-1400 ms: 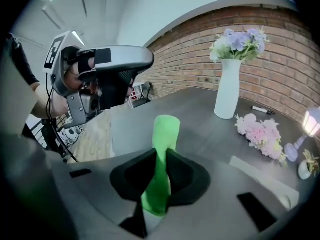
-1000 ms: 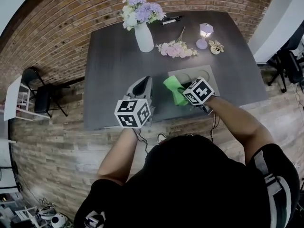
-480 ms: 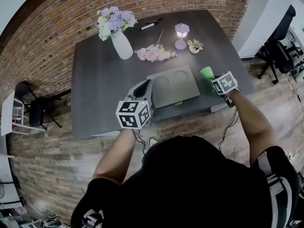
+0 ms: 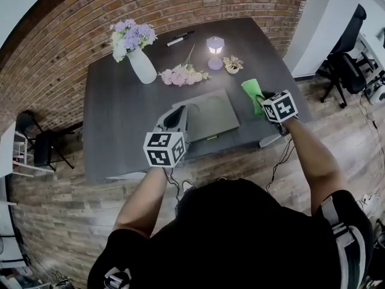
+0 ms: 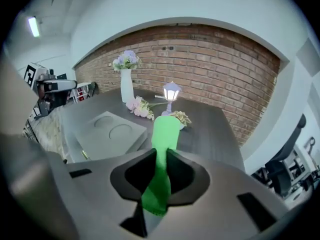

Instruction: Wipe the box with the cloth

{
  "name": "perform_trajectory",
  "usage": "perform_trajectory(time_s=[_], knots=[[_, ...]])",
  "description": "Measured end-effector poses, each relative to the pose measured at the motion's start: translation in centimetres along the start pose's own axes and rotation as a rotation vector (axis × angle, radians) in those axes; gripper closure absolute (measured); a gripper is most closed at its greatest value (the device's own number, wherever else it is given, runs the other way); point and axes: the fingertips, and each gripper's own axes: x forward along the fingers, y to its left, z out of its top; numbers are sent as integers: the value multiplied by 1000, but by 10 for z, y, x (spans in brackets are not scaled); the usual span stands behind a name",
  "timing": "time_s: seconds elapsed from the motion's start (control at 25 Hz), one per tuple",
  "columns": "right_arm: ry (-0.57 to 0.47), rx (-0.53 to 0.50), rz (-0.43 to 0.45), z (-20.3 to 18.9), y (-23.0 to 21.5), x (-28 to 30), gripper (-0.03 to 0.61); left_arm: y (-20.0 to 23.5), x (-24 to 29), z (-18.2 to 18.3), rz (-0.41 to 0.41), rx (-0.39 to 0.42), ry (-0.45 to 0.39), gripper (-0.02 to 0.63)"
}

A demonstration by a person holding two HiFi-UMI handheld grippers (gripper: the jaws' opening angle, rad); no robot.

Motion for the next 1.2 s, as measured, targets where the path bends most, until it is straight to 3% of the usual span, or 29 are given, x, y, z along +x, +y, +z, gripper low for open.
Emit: perform_trajectory(time_s=[0.16, 0.32, 0.6, 0.84, 1.0, 1.2], knots=[[-109, -14, 31, 42, 12, -6, 520, 13, -11, 21, 94, -69, -63, 604], [-243, -40, 85, 88, 48, -17, 522, 13, -25, 36, 147, -66, -111, 604], [-456, -68, 71, 145, 98, -67, 522, 2, -41, 57, 155, -30, -133, 604], [-546, 2, -43, 153, 104, -106, 522, -14, -58, 75, 75, -20, -173, 604], [-544, 72, -41, 136, 131, -123, 522, -20, -99, 51, 72, -13, -116, 604], [-545, 27, -85, 124, 158, -135, 522, -13, -117, 28, 72, -31, -109, 604]])
